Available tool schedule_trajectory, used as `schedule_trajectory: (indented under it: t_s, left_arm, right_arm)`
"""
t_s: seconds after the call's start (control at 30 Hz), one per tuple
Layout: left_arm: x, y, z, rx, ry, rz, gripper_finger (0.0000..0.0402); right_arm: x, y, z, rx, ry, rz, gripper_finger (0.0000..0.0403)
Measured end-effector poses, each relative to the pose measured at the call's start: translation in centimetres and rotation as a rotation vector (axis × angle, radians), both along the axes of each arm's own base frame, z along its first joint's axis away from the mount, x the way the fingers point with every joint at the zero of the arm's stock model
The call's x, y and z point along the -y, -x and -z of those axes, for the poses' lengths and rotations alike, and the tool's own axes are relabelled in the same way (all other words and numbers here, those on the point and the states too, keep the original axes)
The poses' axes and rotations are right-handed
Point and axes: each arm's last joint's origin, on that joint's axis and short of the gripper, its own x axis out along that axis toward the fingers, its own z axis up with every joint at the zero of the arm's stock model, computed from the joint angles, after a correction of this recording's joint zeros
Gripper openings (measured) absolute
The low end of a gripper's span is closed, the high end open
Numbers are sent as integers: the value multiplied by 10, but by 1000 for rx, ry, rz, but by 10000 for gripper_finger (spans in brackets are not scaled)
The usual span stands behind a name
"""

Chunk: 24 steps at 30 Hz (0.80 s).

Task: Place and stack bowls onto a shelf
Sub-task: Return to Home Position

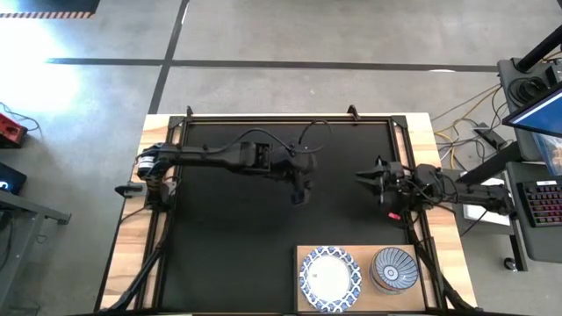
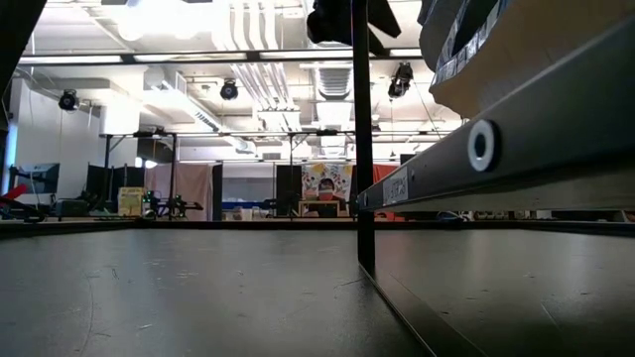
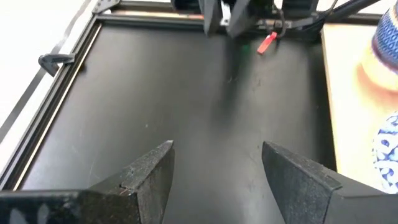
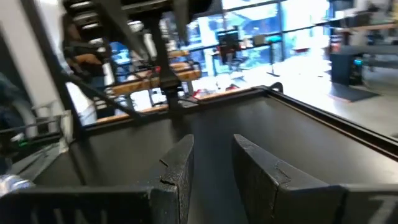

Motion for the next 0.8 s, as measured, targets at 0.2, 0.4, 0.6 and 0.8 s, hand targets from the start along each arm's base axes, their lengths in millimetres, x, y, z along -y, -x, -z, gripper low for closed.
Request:
schedule_trajectory:
  t_s: [0.2,0.4,0.6,0.8]
  left_arm:
    - [0,1,10,-37,-1,-1,224]
    - [0,1,16,-59,-15,12,224]
    - [0,0,15,-53,-30,25,224]
    - [0,1,17,-71,-56,51,224]
  right_arm:
    - [5,1,1,14,-98,161,97]
    - [7,2,1,15,-84,235,97]
    - [7,2,1,-6,-2,238,98]
    - [7,2,1,-8,1,238,98]
